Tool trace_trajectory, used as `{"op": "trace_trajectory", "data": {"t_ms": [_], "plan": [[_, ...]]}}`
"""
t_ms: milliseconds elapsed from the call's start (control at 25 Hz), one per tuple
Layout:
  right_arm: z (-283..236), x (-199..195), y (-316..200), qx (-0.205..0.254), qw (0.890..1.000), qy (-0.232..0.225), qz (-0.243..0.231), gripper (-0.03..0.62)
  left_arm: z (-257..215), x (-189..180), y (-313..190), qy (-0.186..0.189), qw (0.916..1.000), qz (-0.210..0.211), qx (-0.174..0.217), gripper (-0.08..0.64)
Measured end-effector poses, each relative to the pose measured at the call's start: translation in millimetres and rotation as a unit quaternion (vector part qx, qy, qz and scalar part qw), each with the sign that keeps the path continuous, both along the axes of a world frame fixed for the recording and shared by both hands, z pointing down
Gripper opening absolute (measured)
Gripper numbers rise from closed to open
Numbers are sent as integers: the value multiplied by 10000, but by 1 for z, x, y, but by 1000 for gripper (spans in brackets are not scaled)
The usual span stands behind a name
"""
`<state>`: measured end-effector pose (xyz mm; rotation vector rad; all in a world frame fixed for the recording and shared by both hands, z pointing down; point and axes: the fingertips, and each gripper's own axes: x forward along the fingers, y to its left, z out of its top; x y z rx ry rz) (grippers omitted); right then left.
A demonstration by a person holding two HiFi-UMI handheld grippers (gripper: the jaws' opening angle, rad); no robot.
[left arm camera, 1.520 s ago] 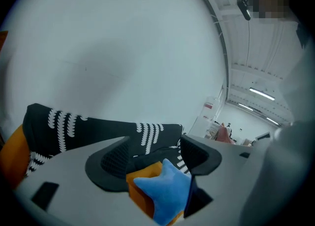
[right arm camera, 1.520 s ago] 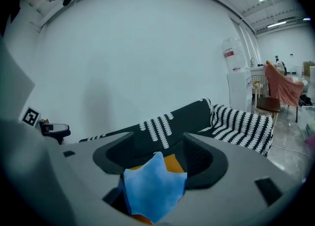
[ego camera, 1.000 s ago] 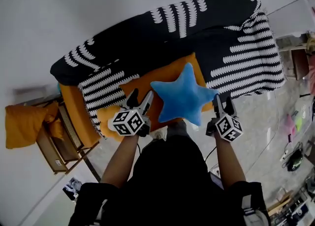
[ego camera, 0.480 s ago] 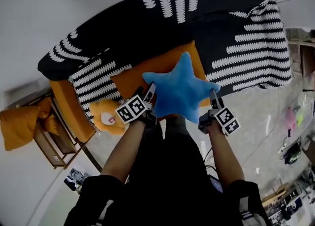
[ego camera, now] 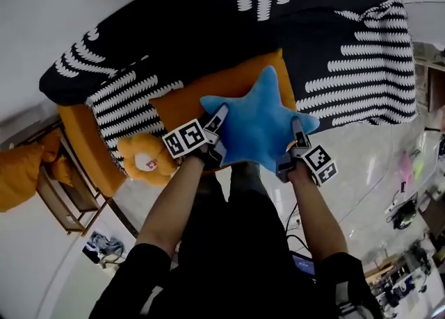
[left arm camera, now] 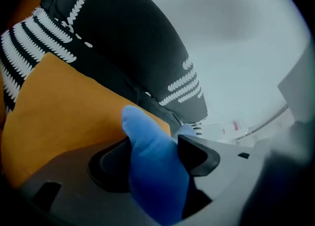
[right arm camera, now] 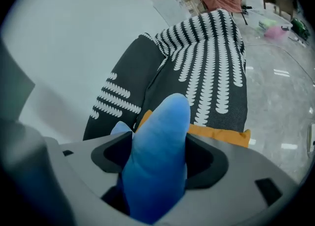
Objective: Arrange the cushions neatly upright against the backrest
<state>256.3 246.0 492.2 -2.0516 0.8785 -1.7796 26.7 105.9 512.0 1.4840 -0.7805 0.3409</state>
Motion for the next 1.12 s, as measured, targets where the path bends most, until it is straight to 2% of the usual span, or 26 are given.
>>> {"op": "trace_trajectory", "data": {"t_ms": [120, 480, 800, 960, 1120], "plan": [[-20, -16, -8, 141, 9991, 115, -380, 330, -18, -19, 5, 131, 9998, -102, 148, 291], [-74, -96, -92, 769, 9846, 202, -1555, 330, -81, -119, -30, 215, 9882, -1234, 882, 285], [-95, -227, -166, 1252, 9560, 36, -2654, 330, -108, -262, -45, 152, 9631, -2382, 1243, 285], [-101, -284, -195, 1475, 9406, -26, -3056, 330, -119, -320, -52, 151, 9514, -2737, 1403, 285], [-108, -328, -227, 1687, 9304, -20, -3253, 330, -127, -363, -70, 226, 9421, -2965, 1552, 285]]}}
